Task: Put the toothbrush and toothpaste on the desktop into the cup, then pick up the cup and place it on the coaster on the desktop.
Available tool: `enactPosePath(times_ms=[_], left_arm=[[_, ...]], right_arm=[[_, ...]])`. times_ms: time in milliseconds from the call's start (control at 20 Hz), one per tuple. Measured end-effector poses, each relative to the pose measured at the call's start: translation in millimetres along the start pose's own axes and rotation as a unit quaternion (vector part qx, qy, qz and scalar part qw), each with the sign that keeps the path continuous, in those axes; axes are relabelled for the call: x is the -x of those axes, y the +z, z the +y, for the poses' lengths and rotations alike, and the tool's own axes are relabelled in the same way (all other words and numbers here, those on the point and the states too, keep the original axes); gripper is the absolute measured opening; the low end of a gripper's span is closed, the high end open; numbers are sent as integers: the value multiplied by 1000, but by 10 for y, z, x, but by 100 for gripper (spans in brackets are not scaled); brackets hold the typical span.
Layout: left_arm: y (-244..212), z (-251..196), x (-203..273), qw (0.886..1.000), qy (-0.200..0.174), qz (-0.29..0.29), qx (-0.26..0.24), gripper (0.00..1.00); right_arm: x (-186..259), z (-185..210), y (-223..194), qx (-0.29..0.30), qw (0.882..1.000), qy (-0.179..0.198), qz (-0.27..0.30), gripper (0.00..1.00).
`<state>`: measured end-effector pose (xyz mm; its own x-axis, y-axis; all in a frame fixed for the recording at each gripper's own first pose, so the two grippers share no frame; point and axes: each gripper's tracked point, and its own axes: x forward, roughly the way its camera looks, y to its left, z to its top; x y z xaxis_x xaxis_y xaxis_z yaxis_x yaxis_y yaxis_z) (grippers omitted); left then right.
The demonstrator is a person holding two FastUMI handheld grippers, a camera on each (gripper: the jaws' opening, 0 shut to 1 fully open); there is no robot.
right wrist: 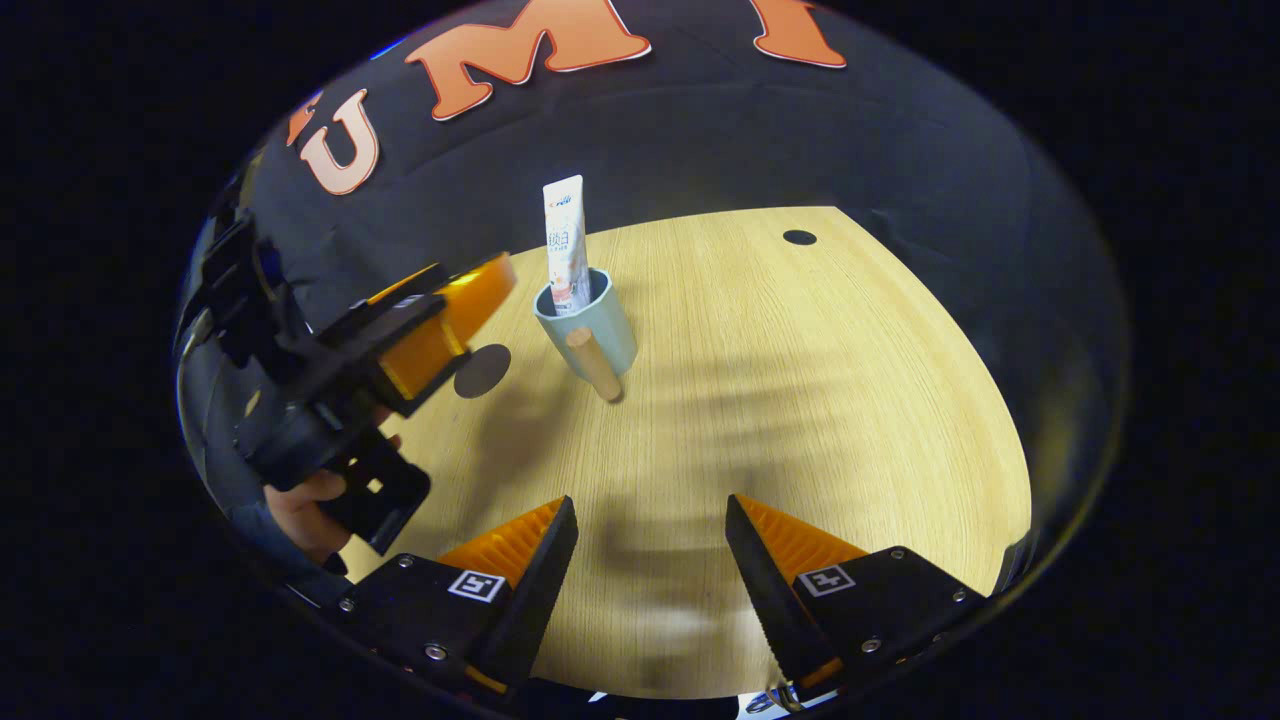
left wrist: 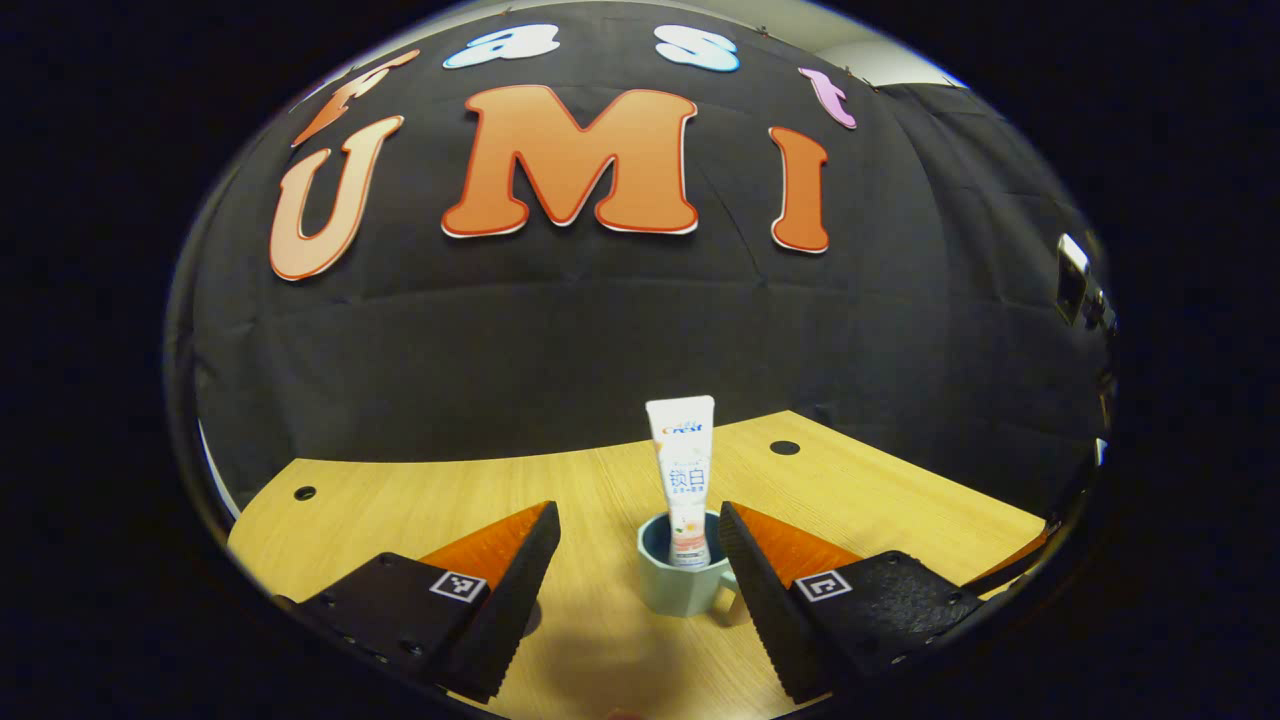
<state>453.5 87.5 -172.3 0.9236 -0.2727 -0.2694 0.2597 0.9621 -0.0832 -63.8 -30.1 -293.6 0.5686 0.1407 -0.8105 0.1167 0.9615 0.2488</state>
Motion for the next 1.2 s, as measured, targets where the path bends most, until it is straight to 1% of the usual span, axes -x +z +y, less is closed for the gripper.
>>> enactPosePath(times_ms=[200,350,450,600,750,850,1100,1200], left_arm=[[187,335,333,1000,23,8,4,96],[270,595,605,999,44,17,3,95],[388,725,805,999,52,15,6,96],[524,937,1087,997,70,12,7,96],[513,1068,1258,996,87,15,6,96],[484,1156,1344,994,103,19,-7,96],[430,1346,1475,991,130,33,0,96],[383,1400,1487,989,140,44,2,96]], right_arm=[[-147,121,284,18,1000,8,-7,90],[-285,281,485,32,999,18,-4,90],[-371,394,610,39,999,23,2,90],[-495,502,791,61,998,17,5,90],[-667,611,824,58,998,17,31,90],[-776,599,834,65,997,5,48,90],[-1050,583,845,68,993,-15,96,85],[-1156,520,817,77,989,-30,121,81]])
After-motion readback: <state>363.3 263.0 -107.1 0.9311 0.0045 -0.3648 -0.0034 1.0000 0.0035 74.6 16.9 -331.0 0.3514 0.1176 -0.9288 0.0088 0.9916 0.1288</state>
